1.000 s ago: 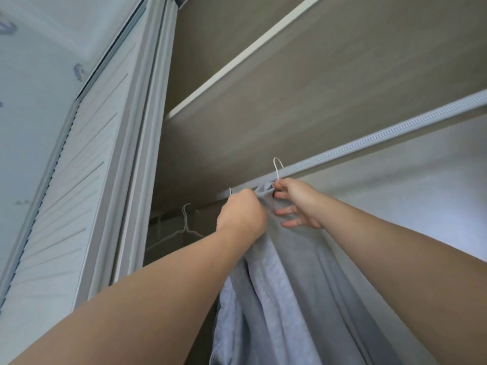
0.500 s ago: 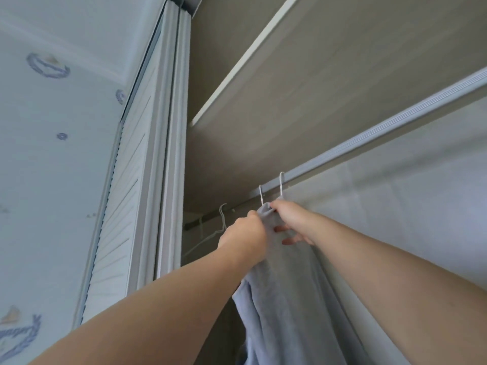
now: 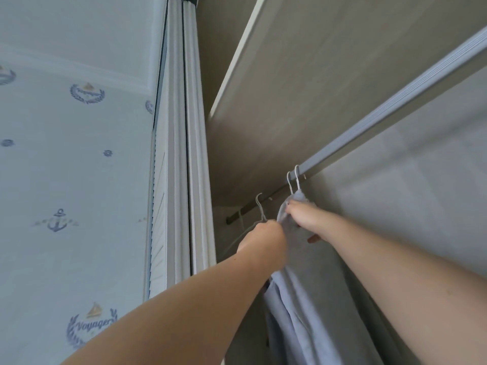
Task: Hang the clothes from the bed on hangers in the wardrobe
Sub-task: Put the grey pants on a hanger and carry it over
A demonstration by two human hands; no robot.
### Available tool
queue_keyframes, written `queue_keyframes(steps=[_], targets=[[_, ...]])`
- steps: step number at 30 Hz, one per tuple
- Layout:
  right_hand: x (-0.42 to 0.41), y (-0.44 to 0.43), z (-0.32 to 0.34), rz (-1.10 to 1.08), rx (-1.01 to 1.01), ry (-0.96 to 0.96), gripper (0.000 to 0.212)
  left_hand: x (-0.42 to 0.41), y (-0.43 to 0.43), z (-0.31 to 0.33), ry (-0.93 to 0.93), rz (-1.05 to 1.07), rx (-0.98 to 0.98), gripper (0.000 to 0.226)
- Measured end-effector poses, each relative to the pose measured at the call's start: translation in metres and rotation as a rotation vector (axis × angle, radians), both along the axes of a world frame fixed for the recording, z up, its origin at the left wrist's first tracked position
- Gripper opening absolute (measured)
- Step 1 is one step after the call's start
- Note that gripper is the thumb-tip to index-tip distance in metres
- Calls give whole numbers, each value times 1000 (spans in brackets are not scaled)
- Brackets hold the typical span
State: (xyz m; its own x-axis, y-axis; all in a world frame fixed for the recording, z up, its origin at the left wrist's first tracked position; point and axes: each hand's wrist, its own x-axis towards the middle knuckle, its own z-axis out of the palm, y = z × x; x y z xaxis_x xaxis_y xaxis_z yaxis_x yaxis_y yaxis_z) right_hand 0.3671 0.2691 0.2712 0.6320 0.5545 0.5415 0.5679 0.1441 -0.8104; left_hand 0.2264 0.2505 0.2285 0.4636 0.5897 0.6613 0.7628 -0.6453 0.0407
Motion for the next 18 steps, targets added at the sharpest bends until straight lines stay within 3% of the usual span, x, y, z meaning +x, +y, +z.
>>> queue_keyframes(steps=[4,7,13,18], targets=[[0,-5,-6,62,-102,-136,47,-11,3,-3,52,26,42,38],[-9,-17,-9,69,-95,-271,46,-28,-6,-6,107,102,230,41],[-50,-50,-14,-50,351,-497,58,-92,-26,-14,-125,-161,723,33],[-129,-91,-33,-30,661,-662,53,-188,-36,-29,-214,-38,742,47]])
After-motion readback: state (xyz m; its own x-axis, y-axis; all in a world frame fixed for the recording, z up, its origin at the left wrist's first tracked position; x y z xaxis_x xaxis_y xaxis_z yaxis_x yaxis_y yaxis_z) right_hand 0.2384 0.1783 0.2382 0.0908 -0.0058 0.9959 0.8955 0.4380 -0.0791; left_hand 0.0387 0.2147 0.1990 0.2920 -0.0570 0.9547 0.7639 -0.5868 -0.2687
